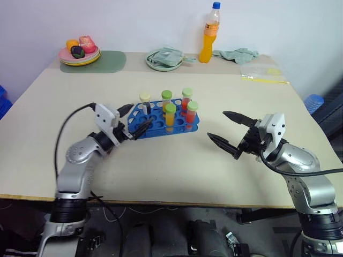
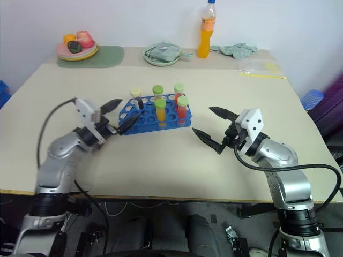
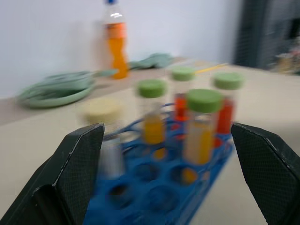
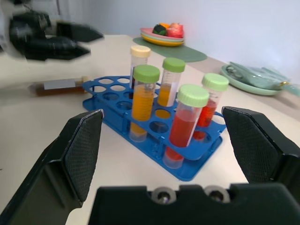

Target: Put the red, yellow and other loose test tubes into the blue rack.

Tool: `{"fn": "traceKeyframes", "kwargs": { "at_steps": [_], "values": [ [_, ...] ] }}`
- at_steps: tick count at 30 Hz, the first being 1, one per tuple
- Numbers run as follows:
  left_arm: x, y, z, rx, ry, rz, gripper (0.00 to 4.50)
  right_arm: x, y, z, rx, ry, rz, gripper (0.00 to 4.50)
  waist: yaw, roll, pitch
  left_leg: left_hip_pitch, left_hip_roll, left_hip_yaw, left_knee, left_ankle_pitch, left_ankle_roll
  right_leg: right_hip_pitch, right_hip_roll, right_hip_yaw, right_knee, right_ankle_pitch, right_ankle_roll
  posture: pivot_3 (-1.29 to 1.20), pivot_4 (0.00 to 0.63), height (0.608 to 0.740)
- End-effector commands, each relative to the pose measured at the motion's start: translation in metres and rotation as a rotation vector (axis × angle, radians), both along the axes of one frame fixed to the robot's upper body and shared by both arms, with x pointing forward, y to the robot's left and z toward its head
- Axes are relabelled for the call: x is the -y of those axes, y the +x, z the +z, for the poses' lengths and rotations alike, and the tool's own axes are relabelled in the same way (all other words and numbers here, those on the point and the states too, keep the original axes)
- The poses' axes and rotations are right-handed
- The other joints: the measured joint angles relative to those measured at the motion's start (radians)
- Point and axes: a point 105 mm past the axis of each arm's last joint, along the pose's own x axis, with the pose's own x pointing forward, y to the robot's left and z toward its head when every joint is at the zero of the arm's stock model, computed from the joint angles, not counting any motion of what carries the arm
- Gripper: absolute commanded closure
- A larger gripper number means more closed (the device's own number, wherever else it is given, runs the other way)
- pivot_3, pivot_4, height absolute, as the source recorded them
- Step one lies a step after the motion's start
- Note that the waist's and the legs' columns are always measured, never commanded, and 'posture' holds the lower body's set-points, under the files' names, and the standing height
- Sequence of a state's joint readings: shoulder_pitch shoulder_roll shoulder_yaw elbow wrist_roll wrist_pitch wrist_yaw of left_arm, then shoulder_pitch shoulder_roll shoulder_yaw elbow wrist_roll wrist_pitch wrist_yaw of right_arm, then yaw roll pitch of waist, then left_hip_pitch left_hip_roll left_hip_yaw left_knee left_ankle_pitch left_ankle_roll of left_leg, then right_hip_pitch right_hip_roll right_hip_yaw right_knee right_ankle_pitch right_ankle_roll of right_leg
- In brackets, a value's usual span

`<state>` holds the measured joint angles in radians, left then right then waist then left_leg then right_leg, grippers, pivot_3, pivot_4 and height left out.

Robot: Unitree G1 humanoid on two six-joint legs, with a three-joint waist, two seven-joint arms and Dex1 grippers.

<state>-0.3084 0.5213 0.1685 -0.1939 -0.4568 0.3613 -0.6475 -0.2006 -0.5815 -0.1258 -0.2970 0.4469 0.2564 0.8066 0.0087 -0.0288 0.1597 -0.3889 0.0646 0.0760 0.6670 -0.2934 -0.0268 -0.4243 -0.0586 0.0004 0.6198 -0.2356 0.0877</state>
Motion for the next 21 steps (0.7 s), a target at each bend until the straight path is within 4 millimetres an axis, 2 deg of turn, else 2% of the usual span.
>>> {"fn": "traceKeyframes", "kwargs": {
  "at_steps": [1, 2, 6, 8, 10, 13, 15, 21],
  "values": [
    [-0.036, -0.002, 0.013, -0.152, 0.057, 0.156, 0.09, -0.002, 0.001, 0.008, 0.038, 0.004, 0.023, 0.00, -0.002, 0.000, 0.000, 0.000, 0.000, 0.000, 0.000, 0.000, 0.000, 0.000, 0.000, 0.000, 0.000, 0.000, 0.000, 0.00, 0.150, 0.740],
    [-0.049, -0.002, 0.010, -0.201, 0.105, 0.217, 0.09, -0.003, 0.001, 0.008, 0.037, 0.005, 0.026, 0.00, -0.002, 0.001, 0.000, 0.000, 0.000, 0.000, 0.000, 0.000, 0.000, 0.000, 0.000, 0.000, 0.000, 0.000, 0.000, 0.00, 0.150, 0.740],
    [-0.073, -0.001, 0.015, -0.384, 0.106, 0.274, 0.09, -0.007, 0.004, 0.007, 0.039, 0.009, 0.040, 0.00, -0.001, 0.000, 0.000, 0.001, 0.000, 0.000, 0.000, 0.000, 0.000, 0.000, 0.000, 0.000, 0.001, 0.000, 0.000, 0.00, 0.150, 0.740],
    [-0.090, 0.004, 0.011, -0.494, 0.149, 0.371, 0.09, -0.009, 0.006, 0.007, 0.042, 0.011, 0.048, 0.00, 0.000, -0.001, 0.001, 0.001, 0.000, 0.000, 0.000, 0.000, 0.000, 0.000, 0.000, 0.000, 0.001, 0.000, 0.000, 0.00, 0.150, 0.740],
    [-0.092, -0.009, -0.008, -0.758, 0.200, 0.351, 0.09, -0.011, 0.007, 0.007, 0.044, 0.012, 0.053, 0.00, -0.001, -0.001, 0.001, 0.001, 0.000, 0.000, 0.000, 0.000, 0.000, 0.000, 0.001, 0.000, 0.001, 0.000, 0.000, 0.00, 0.150, 0.740],
    [-0.090, -0.006, -0.013, -0.935, 0.162, 0.361, 0.09, -0.013, 0.008, 0.007, 0.047, 0.010, 0.058, 0.00, 0.003, 0.000, 0.001, 0.001, -0.001, 0.001, -0.001, 0.000, 0.000, 0.000, 0.000, 0.000, 0.001, 0.000, 0.000, 0.00, 0.150, 0.740],
    [-0.077, -0.003, -0.014, -1.003, 0.118, 0.269, 0.09, -0.014, 0.007, 0.007, 0.049, 0.010, 0.060, 0.00, 0.004, -0.001, 0.001, 0.000, -0.001, 0.000, -0.001, 0.000, 0.000, 0.000, 0.000, 0.000, 0.001, 0.000, 0.000, 0.00, 0.150, 0.740],
    [-0.069, 0.018, -0.020, -1.107, 0.154, 0.244, 0.09, -0.016, 0.006, 0.006, 0.049, 0.011, 0.056, 0.00, -0.001, -0.001, 0.001, 0.000, -0.001, 0.000, 0.000, 0.000, 0.000, -0.001, 0.001, 0.000, 0.002, 0.000, 0.000, 0.00, 0.150, 0.740]
  ]
}}
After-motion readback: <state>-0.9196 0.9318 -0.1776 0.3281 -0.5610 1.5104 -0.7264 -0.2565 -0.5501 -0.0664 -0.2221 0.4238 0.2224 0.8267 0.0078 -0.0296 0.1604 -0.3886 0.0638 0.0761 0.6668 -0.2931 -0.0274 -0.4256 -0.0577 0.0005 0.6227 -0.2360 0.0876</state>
